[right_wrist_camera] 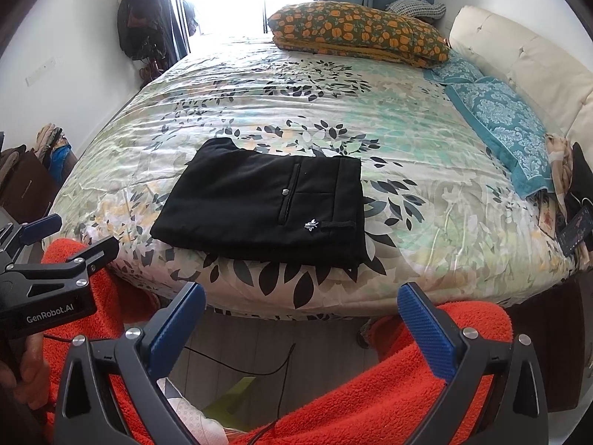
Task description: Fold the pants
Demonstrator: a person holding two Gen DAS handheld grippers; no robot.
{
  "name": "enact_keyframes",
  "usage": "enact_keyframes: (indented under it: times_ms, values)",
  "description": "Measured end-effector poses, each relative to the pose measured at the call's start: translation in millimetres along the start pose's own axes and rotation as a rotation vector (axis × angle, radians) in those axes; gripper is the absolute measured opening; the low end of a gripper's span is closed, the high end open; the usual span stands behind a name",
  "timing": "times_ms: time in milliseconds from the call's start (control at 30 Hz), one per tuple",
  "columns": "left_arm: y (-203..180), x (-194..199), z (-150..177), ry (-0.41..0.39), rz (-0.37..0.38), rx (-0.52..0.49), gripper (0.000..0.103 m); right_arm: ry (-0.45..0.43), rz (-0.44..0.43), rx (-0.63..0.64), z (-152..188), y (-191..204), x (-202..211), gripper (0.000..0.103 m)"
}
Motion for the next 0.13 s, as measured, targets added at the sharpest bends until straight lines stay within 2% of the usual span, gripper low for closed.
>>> enact_keyframes:
  times_ms: [133]
  values:
    - [-0.6,2.5,1.2,-0.031,-0.012,-0.002,0.101,0.002,-0.001,0.004,-0.4,0.4,-0.4,0.103]
Point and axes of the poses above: each gripper's, at about its wrist camera, not at the fingertips, and x roughly against the way its jaws point, y to its left, z to its underside, the point moved 1 cm from there along -x, roughly the way its jaws point, and after that the axes turned 7 degrees about x, right-handed, at the moved point
